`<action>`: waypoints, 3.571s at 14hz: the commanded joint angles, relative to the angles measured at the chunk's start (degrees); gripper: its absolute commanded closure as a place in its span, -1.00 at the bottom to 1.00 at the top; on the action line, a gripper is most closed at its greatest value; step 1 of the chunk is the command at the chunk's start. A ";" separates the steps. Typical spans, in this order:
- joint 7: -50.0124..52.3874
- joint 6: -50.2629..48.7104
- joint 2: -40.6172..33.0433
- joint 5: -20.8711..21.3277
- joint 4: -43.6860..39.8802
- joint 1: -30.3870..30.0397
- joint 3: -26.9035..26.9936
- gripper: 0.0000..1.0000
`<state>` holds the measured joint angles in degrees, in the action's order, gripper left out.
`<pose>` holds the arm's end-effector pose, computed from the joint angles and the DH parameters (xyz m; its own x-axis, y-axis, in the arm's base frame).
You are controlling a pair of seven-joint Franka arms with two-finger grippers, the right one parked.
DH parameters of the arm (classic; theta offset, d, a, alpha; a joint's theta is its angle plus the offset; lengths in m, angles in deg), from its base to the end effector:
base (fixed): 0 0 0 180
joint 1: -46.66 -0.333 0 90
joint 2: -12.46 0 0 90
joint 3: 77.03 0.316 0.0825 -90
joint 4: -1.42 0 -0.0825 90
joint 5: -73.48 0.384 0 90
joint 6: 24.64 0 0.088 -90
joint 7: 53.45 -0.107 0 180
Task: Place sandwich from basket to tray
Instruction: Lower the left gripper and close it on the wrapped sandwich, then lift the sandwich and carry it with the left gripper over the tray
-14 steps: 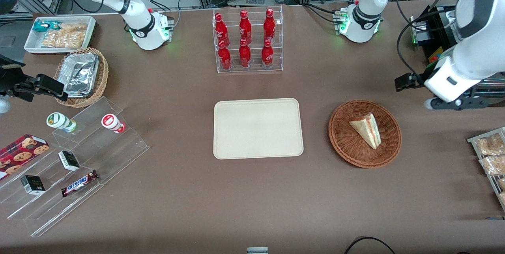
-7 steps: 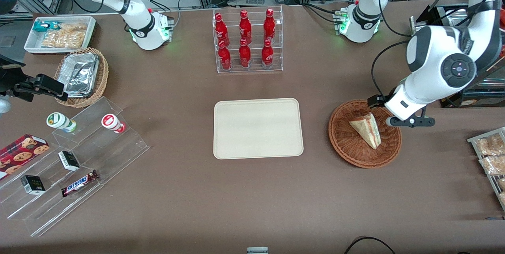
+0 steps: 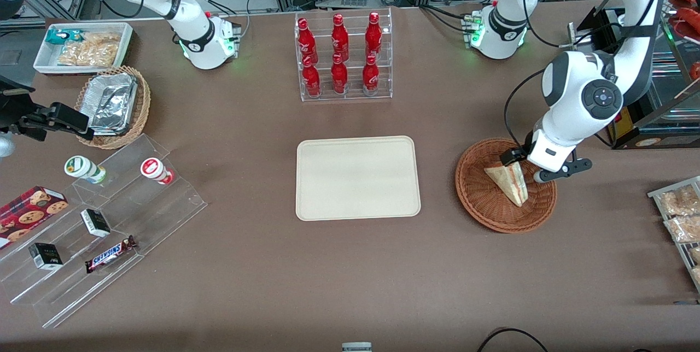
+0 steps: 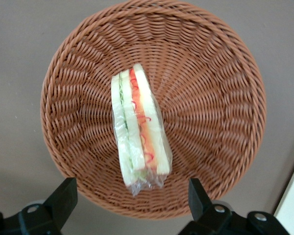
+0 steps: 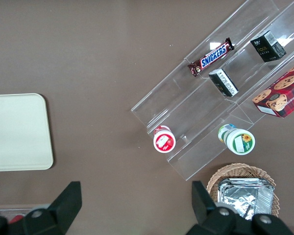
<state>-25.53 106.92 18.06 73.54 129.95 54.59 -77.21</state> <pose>0.5238 -0.0746 0.3204 0.9402 0.3384 -0.0394 0.3378 -0.9410 -0.0214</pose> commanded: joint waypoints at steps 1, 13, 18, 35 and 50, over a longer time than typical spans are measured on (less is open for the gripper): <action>10.36 5.09 1.43 0.03 1.63 0.50 0.27 -1.00; 22.44 11.97 8.20 -0.85 1.90 0.41 0.18 0.16; 18.86 9.17 6.54 -0.24 -0.11 0.59 0.18 0.82; 14.51 -18.45 27.08 4.42 -39.13 17.00 -13.00 1.00; 31.31 -9.85 40.01 8.29 -48.02 27.48 -12.92 0.64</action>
<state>2.85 95.59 56.78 81.37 83.54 81.16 -90.60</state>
